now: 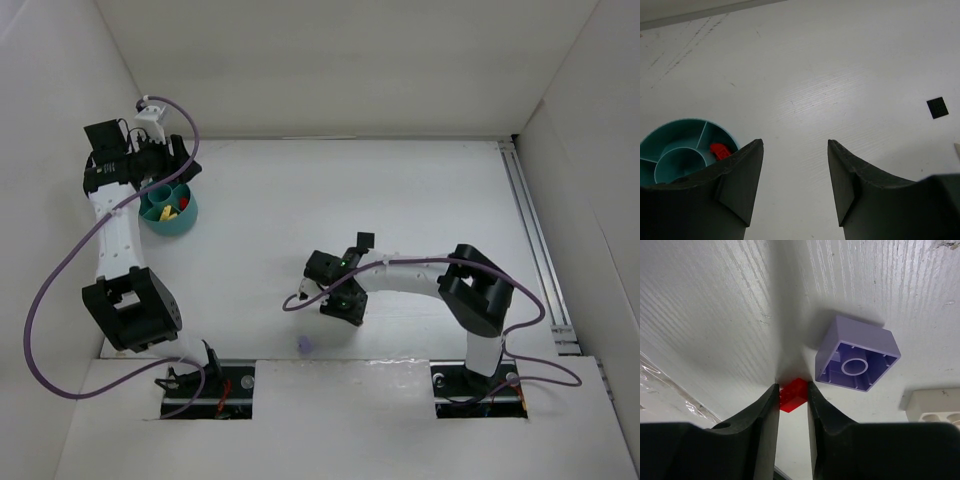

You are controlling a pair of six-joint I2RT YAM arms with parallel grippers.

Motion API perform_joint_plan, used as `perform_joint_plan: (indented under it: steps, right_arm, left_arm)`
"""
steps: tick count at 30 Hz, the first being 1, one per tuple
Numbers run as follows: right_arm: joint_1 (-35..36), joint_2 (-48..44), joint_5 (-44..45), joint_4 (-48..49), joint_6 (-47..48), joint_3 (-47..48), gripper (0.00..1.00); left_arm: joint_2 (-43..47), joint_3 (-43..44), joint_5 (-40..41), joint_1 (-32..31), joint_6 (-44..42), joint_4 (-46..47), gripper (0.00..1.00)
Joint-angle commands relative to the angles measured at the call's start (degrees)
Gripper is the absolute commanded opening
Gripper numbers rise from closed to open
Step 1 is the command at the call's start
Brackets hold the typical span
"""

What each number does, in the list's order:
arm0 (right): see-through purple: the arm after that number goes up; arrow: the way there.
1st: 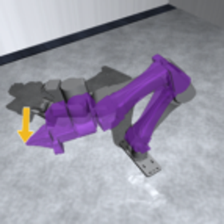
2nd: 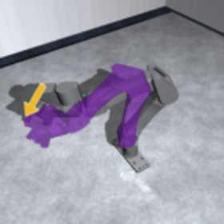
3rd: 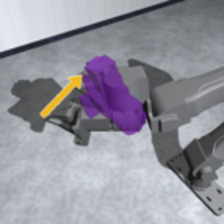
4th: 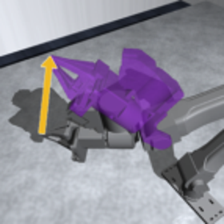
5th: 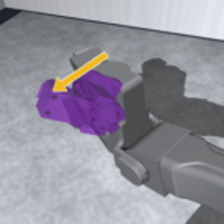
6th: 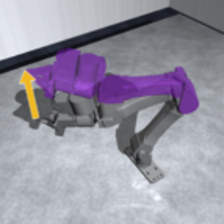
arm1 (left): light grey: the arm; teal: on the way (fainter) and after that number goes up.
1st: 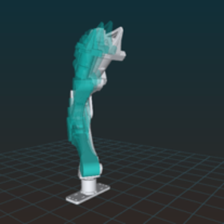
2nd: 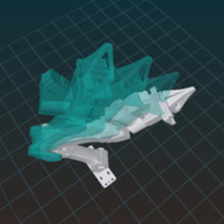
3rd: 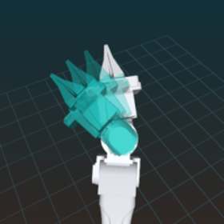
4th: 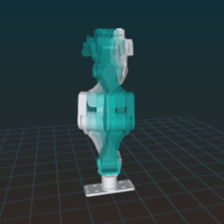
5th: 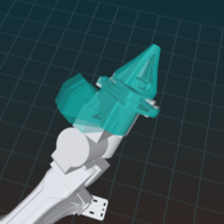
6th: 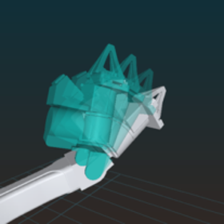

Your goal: Sort the legos into containers by color

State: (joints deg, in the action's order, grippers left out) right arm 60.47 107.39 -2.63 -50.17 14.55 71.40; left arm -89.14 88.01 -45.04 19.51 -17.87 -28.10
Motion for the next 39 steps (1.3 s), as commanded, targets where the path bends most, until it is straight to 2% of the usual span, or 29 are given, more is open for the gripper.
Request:
perform_joint_plan:
  steps: [1,7,13,16,20,26,28,30,34,39]
  right_arm:
    - [0.6,1.6,1.0,1.9,-1.2,-1.5,0.17]
    - [0.0,-1.8,0.3,2.4,0.0,-2.0,0.08]
    - [-7.2,-8.6,-9.1,3.1,2.4,2.5,0.04]
    - [-11.5,-9.3,-14.5,1.5,1.9,8.0,0.03]
    - [-20.9,-5.4,-25.9,-0.8,-2.2,16.9,0.01]
    - [-27.9,2.5,-37.3,-2.2,-8.0,34.0,0.00]
    - [-28.7,3.9,-40.6,-2.2,-9.9,39.1,0.00]
    - [-28.7,3.9,-42.6,1.2,-13.9,39.1,0.00]
    - [-29.8,3.9,-48.2,8.0,-23.1,39.1,0.00]
    - [-30.3,3.2,-51.1,19.6,-37.1,36.4,0.00]
  left_arm:
    - [0.6,1.7,-1.3,0.3,-0.5,1.2,0.51]
    - [2.7,-3.1,-6.3,2.0,1.6,5.0,0.51]
    - [8.9,-13.0,-12.2,4.8,7.7,16.0,0.54]
    - [13.5,-18.6,-12.7,4.8,10.2,21.6,0.54]
    - [19.2,-25.1,-13.2,4.8,12.1,26.6,0.54]
    - [21.2,-27.4,-17.9,4.8,9.7,22.7,0.54]
    - [21.2,-27.4,-19.1,3.7,5.4,20.0,0.52]
    - [21.7,-26.7,-19.1,0.0,0.1,14.4,0.48]
    - [23.5,-26.1,-15.8,-8.3,-9.5,8.5,0.47]
    - [26.8,-30.8,-12.7,-19.0,-9.1,12.9,0.49]
